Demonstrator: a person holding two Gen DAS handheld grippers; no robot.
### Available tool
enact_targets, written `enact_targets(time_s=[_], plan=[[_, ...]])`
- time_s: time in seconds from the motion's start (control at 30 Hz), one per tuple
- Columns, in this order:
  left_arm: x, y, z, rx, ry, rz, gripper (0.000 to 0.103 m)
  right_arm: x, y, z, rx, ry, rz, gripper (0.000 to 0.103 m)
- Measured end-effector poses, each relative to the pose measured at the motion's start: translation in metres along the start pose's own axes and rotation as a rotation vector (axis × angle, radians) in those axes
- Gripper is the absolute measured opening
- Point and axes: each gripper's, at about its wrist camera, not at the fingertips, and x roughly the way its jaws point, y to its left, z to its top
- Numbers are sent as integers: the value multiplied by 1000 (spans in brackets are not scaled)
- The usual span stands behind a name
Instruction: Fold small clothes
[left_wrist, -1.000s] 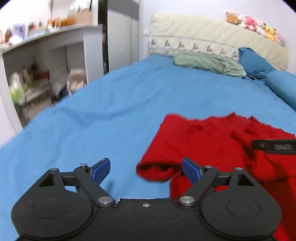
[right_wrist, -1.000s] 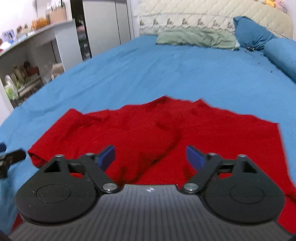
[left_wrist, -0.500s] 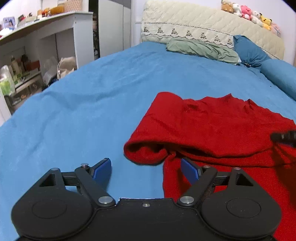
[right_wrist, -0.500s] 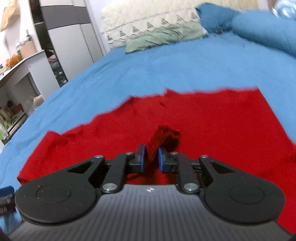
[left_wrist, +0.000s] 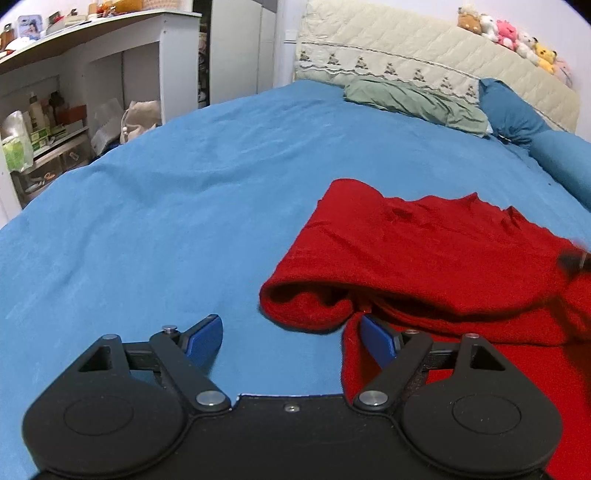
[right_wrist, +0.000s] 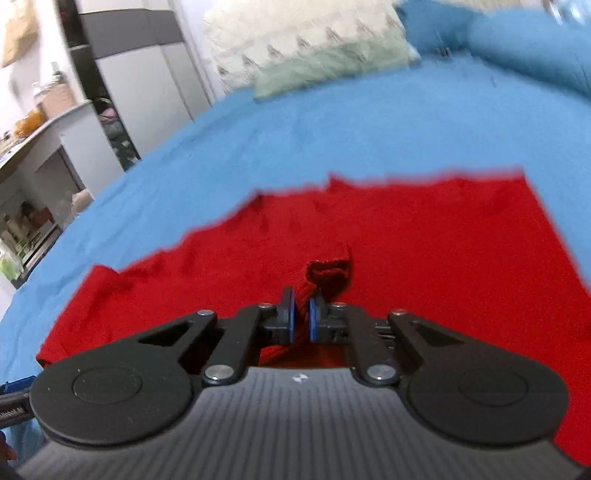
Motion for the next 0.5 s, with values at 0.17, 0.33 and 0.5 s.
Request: enact_targets(time_s=[0.17,0.33,0.5], plan=[[4,0,3,-13,-18,-13,82,-45,-14,63,-68,-131,3,22],[7,-5,7,-3,-13,-55,61,-57,-68,80,-43,-133,-109,23],[0,-9,3,43,33,-50,40,-45,-112,48,67,-55,-149,21]])
